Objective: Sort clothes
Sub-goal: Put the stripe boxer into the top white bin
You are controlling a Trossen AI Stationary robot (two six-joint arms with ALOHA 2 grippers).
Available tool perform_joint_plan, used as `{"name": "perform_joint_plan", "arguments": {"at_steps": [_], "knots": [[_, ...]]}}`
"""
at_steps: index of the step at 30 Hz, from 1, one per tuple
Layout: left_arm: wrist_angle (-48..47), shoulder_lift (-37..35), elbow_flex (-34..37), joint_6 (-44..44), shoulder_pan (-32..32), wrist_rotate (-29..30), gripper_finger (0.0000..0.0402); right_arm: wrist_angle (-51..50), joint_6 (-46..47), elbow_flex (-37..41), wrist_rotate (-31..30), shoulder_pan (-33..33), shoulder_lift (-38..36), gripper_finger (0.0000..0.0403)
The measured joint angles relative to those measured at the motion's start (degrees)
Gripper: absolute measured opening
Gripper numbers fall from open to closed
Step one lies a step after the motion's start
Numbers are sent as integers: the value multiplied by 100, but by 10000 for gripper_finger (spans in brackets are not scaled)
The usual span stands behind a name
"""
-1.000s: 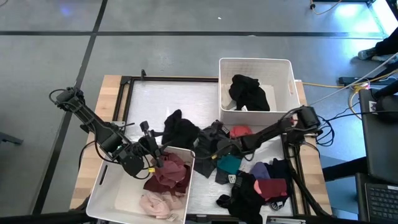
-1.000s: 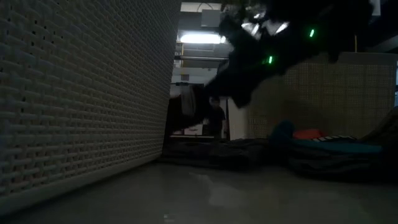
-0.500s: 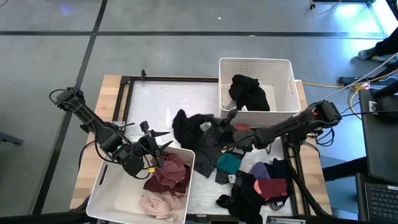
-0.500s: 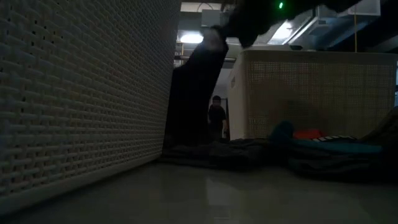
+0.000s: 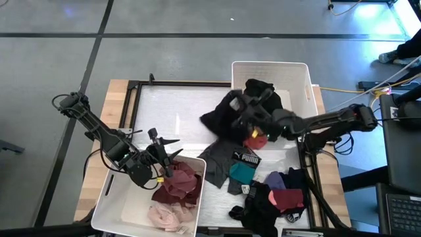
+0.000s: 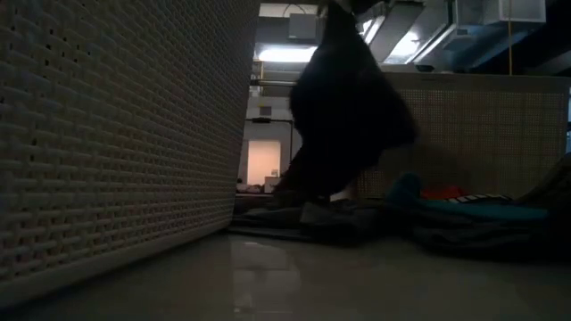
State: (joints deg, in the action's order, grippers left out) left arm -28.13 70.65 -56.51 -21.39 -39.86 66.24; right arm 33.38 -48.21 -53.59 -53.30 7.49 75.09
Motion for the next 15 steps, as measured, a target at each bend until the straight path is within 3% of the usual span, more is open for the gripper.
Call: {"name": "perform_joint_plan", "arguments": {"at_steps": [15], "knots": [[-11,0,0,15,0,0,156,-33,-2322,-2042,-642,-698,-42,21]]}}
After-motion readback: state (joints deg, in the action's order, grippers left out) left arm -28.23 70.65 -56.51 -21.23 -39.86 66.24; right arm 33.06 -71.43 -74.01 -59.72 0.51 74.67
